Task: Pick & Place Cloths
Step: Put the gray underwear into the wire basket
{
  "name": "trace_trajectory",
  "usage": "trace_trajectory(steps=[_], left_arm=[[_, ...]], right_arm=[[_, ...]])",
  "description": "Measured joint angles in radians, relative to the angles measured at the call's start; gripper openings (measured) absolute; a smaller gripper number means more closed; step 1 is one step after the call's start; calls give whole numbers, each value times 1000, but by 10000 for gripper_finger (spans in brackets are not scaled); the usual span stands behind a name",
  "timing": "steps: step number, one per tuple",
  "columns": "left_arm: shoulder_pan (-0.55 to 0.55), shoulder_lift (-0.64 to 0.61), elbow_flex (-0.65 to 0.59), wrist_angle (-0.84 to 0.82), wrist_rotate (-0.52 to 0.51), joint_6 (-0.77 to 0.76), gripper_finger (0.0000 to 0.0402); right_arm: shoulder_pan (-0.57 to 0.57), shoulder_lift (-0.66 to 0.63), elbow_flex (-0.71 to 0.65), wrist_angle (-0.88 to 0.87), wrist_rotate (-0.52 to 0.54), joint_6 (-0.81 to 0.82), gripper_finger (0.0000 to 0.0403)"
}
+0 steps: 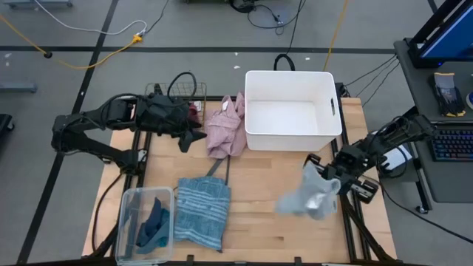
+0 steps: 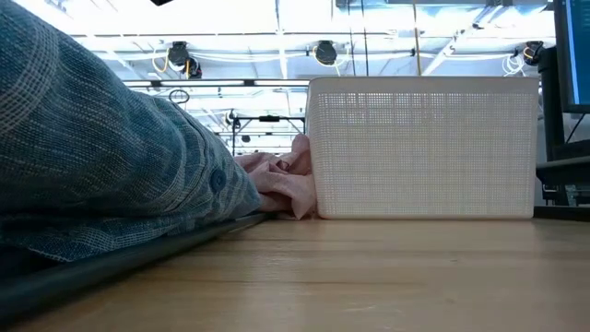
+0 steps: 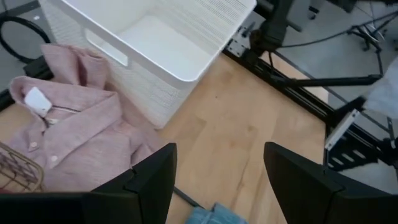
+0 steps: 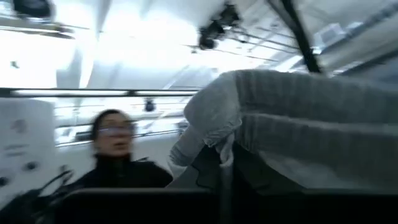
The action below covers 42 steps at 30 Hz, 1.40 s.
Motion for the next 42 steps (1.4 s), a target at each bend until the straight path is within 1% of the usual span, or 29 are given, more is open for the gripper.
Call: trace_trajectory(steps=[2, 9, 12, 16, 17, 21, 22, 24, 26, 29, 31, 32, 34, 36, 37, 38, 40, 42], left_arm=[[-14, 0, 0, 0, 1, 5, 244], [-65, 7, 0, 1, 0, 28, 244], [-90, 20, 0, 25, -1, 47, 244], [-141, 53, -2, 135, 2, 101, 244], [-152, 68, -1, 190, 9, 120, 244], [-190, 124, 0, 359, 58, 179, 244], [-196, 143, 1, 422, 77, 192, 244], [-209, 170, -1, 472, 115, 210, 244], [-218, 214, 2, 576, 156, 209, 244], [-227, 266, -1, 643, 193, 204, 244], [-227, 310, 2, 730, 216, 201, 244], [-227, 325, -1, 740, 229, 197, 244], [-227, 370, 1, 835, 258, 176, 244], [-227, 396, 0, 865, 270, 151, 244], [-228, 416, -1, 908, 281, 144, 244], [-228, 435, 1, 952, 288, 138, 244], [-228, 455, -1, 981, 305, 124, 244], [-231, 483, 1, 1064, 333, 111, 244]], right_arm=[[2, 0, 0, 6, -24, 2, 3], [2, 33, 0, 4, -17, 1, 4], [2, 57, 0, 12, 40, -4, 4], [-1, 88, 0, 14, 146, -11, 4], [-4, 95, 0, 13, 175, -16, 4], [-20, 122, 0, 13, 290, -30, 3], [-23, 128, 0, 13, 311, -31, 3], [-39, 143, 3, 14, 338, -31, 3], [-52, 158, 8, 12, 346, -25, 3], [-74, 185, 28, 14, 346, -5, 3], [-81, 199, 38, 13, 345, -1, 3], [-86, 209, 44, 13, 345, -1, 3], [-94, 222, 52, 13, 344, 9, 3], [-100, 237, 58, 12, 343, 34, 3], [-104, 242, 61, 14, 342, 43, 3], [-105, 243, 61, 11, 338, 48, 3], [-106, 242, 60, 6, 321, 48, 3], [-111, 241, 60, 1, 318, 48, 3]])
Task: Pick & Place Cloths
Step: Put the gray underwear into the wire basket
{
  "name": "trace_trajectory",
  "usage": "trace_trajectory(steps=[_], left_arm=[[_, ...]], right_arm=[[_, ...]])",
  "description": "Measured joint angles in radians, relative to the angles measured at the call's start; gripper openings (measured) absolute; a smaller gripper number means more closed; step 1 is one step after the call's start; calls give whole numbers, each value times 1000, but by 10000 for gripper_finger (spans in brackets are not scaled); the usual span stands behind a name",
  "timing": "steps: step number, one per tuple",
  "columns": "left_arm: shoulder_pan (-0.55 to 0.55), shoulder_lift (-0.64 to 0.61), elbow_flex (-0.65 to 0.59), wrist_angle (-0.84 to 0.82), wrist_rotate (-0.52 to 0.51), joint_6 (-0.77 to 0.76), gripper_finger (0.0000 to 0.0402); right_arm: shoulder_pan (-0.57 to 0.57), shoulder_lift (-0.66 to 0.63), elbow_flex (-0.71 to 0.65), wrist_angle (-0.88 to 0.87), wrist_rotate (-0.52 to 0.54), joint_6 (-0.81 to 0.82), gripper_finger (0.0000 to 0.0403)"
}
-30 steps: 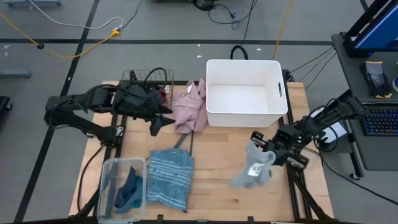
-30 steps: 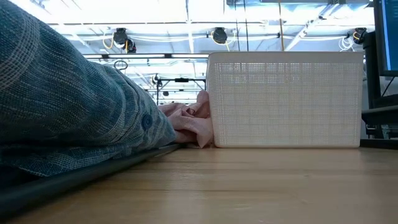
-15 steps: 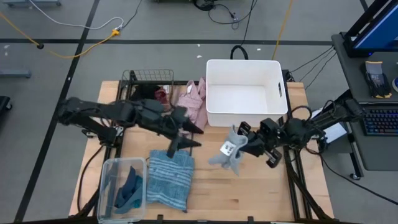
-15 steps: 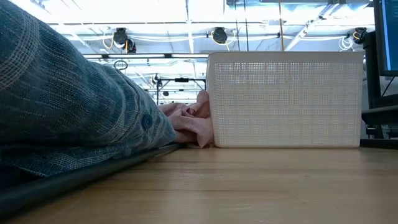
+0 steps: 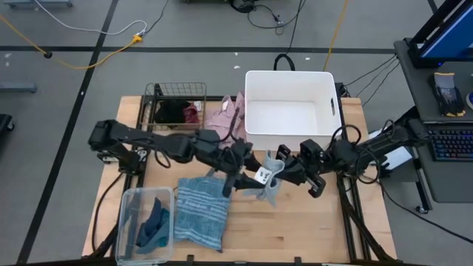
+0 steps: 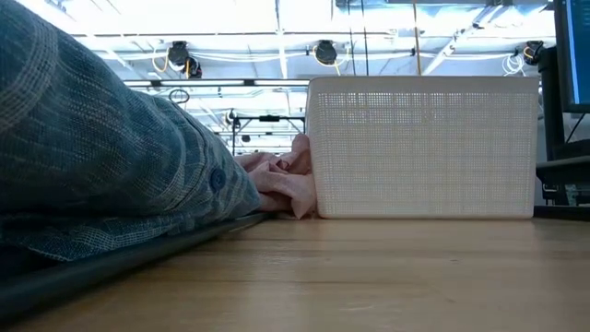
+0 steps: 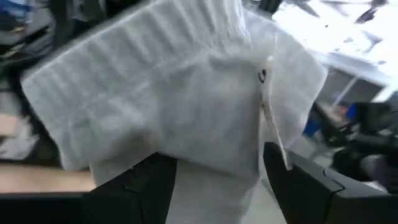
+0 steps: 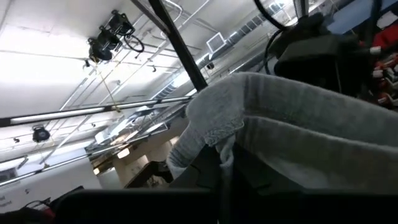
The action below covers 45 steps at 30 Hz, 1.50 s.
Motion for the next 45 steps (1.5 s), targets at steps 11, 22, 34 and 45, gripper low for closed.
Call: trace_trajectory(steps=[11, 22, 34, 45], left_arm=[[-46, 73, 0, 148, 24, -84, 244], [-67, 89, 0, 251, 23, -89, 244], [-57, 89, 0, 264, -51, -121, 244], [-26, 89, 0, 256, -85, -149, 243]], right_arm=[[-24, 0, 0, -50, 2, -2, 3], [-54, 0, 0, -90, 24, -20, 3], [-52, 0, 0, -100, 57, -80, 3], [-52, -1, -1, -84, 61, -114, 3]])
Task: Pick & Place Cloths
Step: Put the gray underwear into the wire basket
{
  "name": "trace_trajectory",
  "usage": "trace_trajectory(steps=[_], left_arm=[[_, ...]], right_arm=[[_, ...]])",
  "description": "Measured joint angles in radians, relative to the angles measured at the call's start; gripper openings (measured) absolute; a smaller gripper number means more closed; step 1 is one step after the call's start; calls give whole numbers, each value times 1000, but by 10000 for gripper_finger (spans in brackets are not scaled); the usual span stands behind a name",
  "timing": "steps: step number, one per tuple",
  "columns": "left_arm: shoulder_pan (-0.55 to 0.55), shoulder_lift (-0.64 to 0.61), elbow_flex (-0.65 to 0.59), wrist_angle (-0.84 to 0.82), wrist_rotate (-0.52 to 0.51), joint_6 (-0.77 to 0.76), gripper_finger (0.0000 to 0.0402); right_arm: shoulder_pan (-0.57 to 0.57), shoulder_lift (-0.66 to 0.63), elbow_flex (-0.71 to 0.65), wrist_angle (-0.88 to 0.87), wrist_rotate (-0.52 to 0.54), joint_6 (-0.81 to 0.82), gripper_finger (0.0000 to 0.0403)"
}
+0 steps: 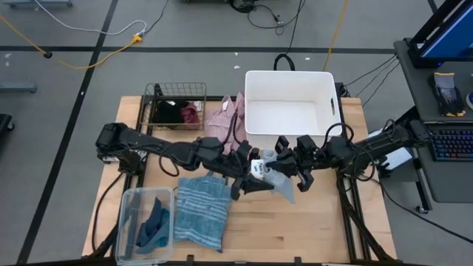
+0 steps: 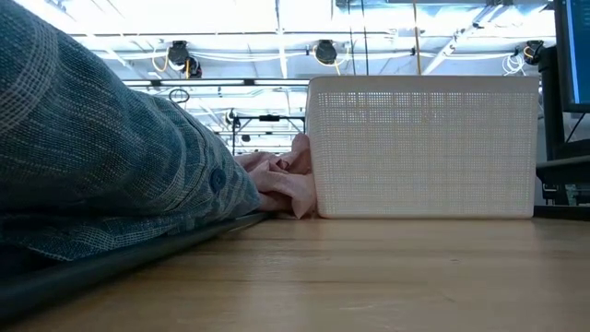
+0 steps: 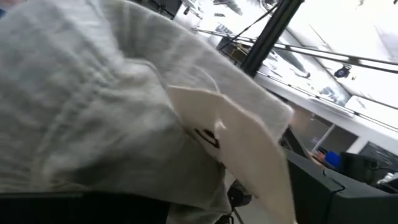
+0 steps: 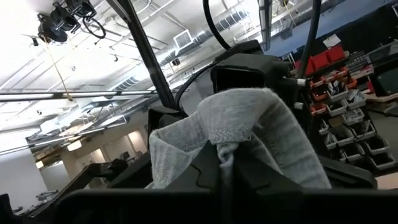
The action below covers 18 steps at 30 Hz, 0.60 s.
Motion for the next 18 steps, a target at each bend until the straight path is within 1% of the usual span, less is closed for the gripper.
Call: trace_trajectory(steps=[3, 6, 9, 14, 15, 16, 18], left_arm=[[5, 0, 0, -11, -17, -8, 240], [8, 0, 0, -18, -39, -18, 213], [14, 0, 0, -20, -45, -9, 159], [20, 0, -1, -24, -47, 23, 33], [21, 0, -1, -26, -43, 29, 18], [21, 0, -1, -30, -36, 30, 14], [22, -1, -1, -58, -14, 23, 15]], right_arm=[[0, 0, 0, 0, 3, -16, 3], [0, 0, 0, 0, 3, -25, 3], [0, 0, 0, 2, 3, -25, 3], [0, 0, 0, 4, 2, -25, 9], [0, 0, 0, 8, 0, -25, 14], [0, 0, 0, 14, -1, -18, 22], [0, 1, -1, 21, -11, 16, 37]])
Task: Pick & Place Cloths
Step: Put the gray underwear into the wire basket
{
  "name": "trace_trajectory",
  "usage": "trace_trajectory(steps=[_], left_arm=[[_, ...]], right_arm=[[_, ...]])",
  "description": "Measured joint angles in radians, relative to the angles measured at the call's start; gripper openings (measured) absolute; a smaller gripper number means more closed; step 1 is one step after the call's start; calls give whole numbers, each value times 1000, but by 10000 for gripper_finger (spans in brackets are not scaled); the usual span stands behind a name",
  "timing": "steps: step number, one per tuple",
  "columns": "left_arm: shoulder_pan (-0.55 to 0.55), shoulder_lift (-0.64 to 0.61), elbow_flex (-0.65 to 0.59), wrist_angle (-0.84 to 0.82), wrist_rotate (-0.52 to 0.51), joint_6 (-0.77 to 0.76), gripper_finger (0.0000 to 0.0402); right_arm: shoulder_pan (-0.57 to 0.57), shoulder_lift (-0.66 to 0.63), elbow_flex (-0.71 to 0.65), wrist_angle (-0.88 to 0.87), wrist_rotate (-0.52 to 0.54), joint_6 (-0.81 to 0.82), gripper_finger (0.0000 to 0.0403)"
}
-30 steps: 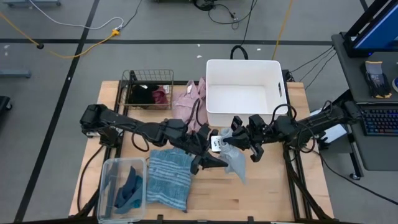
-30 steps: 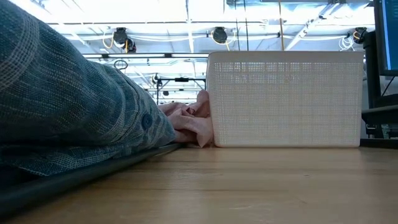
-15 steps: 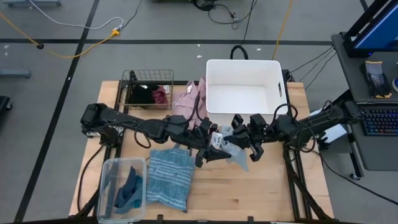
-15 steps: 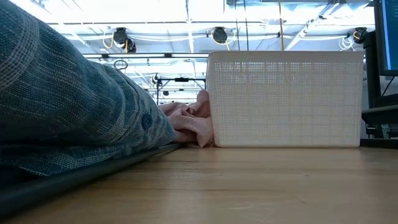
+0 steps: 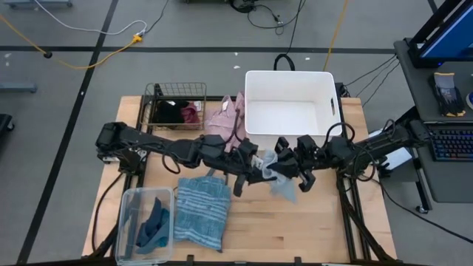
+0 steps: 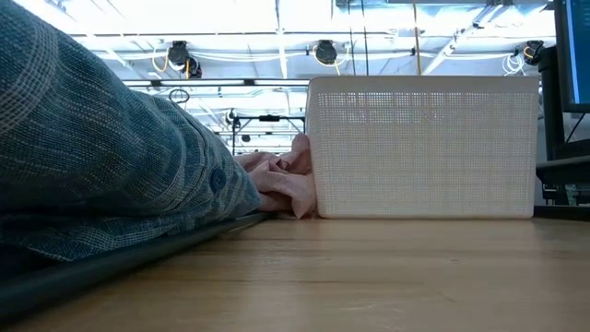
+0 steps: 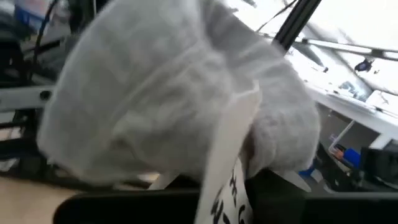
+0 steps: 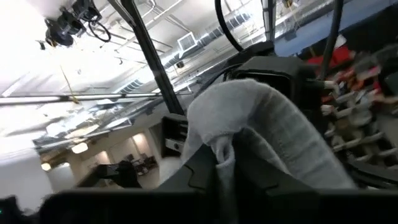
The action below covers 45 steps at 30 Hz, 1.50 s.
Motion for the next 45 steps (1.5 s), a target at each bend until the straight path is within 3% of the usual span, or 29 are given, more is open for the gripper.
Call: trace_trajectory(steps=[9, 19, 28, 35, 45], left_arm=[[-10, -14, 3, -256, 9, -50, 4], [-8, -17, 0, -461, -65, -99, 3], [15, -138, 1, -727, -387, -91, 2], [34, -270, 1, -880, -609, -90, 1], [56, -407, 2, -1078, -1027, -83, 1]], right_arm=[[1, -47, -2, -44, -155, 135, 85], [29, -147, -17, -90, -156, 93, 152], [64, -282, -74, -204, -235, 97, 157], [88, -351, -126, -204, -235, 96, 144], [92, -428, -196, -205, -235, 95, 139]])
